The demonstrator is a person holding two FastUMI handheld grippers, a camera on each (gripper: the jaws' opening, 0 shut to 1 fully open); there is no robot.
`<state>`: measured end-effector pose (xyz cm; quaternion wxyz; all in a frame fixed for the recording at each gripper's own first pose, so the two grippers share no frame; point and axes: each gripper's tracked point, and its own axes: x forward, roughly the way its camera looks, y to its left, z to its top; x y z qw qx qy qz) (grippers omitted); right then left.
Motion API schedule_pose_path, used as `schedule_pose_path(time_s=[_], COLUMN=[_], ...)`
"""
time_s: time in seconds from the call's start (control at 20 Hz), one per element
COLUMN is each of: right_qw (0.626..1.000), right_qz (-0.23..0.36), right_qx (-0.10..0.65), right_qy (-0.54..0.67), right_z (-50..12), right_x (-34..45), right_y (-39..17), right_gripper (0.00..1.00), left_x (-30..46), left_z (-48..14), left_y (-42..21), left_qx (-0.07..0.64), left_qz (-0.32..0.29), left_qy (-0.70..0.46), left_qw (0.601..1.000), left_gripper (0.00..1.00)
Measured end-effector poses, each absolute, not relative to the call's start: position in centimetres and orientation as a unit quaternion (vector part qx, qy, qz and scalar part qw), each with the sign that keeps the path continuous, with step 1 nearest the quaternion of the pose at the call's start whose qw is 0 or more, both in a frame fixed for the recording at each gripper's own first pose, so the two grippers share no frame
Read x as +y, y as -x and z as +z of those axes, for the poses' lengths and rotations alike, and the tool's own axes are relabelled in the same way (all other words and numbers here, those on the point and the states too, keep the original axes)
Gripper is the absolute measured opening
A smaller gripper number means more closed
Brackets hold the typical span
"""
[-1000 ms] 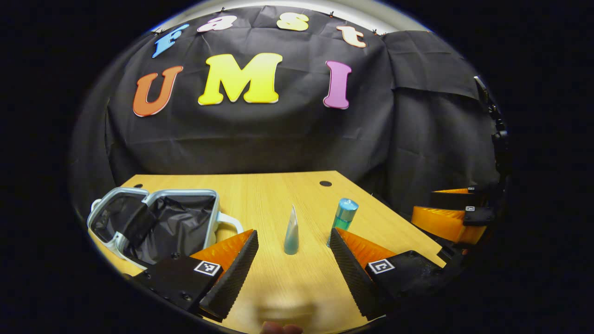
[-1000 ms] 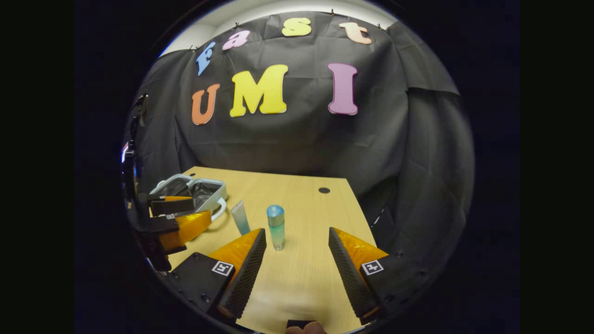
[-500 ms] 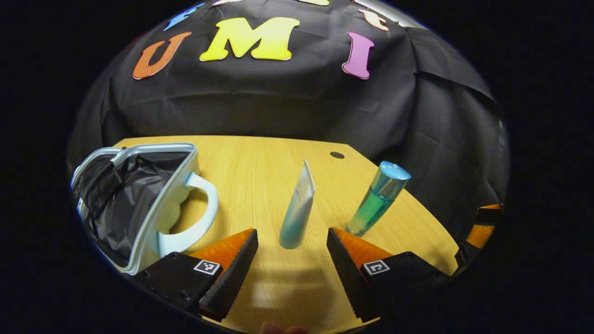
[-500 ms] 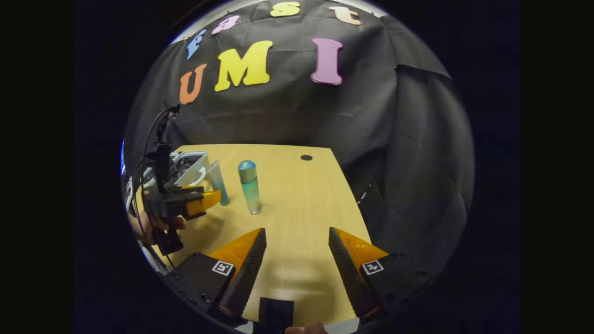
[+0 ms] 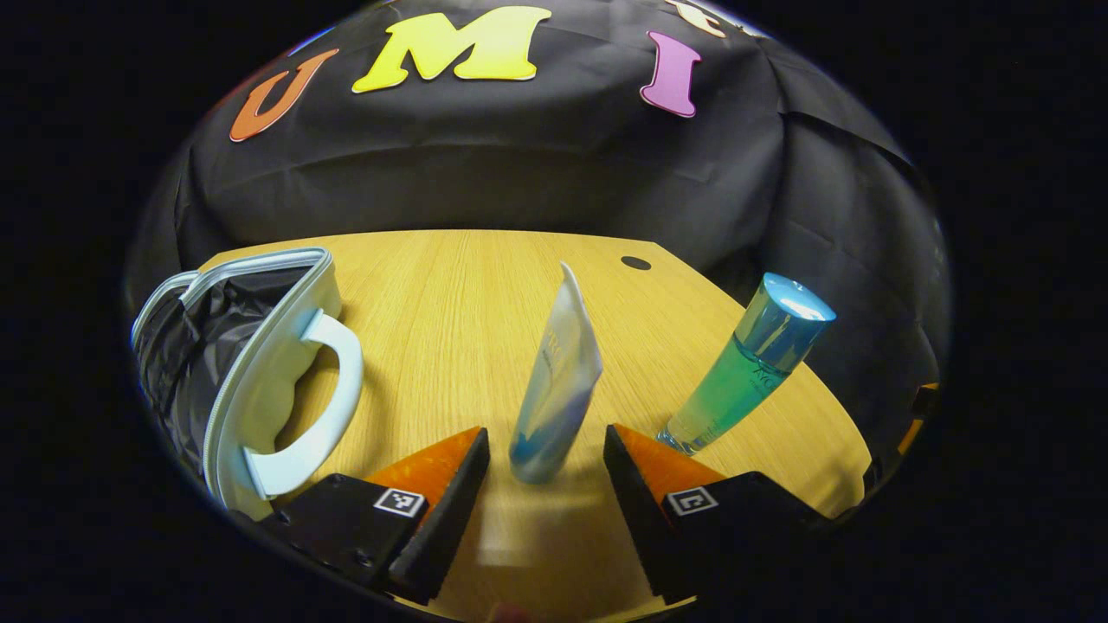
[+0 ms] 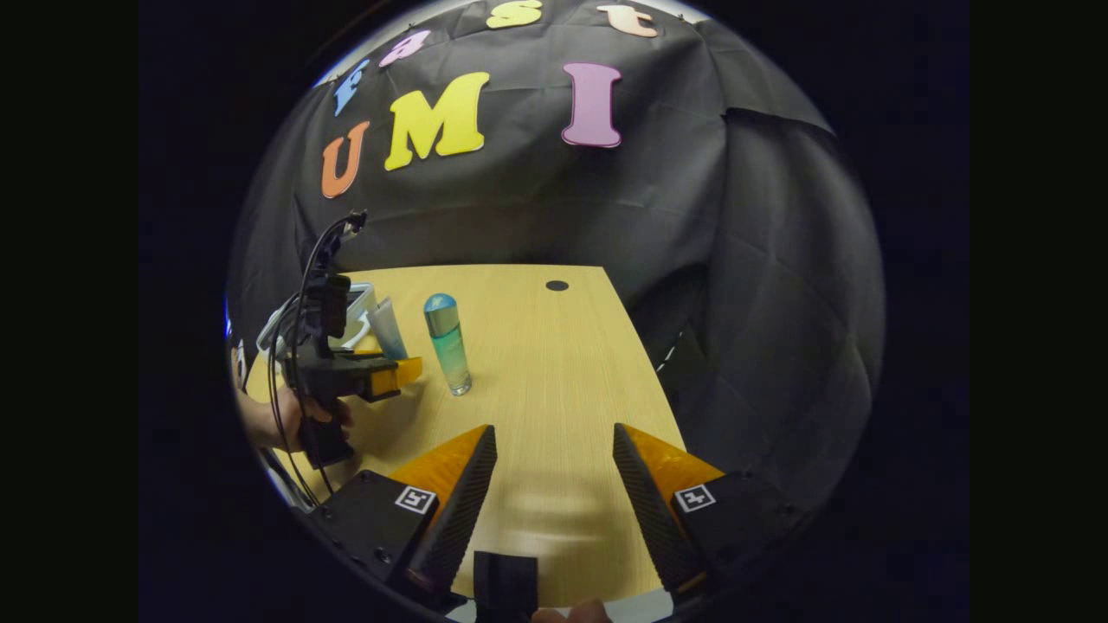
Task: First open the suitcase, pack the skin care products into it, and then close the suitcase.
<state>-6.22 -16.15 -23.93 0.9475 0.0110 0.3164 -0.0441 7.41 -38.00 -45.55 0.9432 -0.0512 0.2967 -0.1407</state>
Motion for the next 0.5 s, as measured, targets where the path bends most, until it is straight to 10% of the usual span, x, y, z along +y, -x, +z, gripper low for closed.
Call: schedule_pose_path(time_s=[0.35,0.5], right_qw=[0.947,0.946], right_qz=[-0.025,-0.002], right_qx=[0.319,0.323], right_qy=[-0.012,-0.013], right_z=[-24.5,-25.3], right_x=[-14.7,-12.8], right_y=[5.2,4.3], right_gripper=[0.81,0.81], left_x=[-36.8,-36.4], left_z=[-46.1,-45.3], left_y=[-7.6,-6.8], left_qx=[0.314,0.323], left_qz=[-0.124,-0.124], left_qy=[0.059,0.067], left_qw=[0.939,0.936], left_gripper=[0.45,0.42])
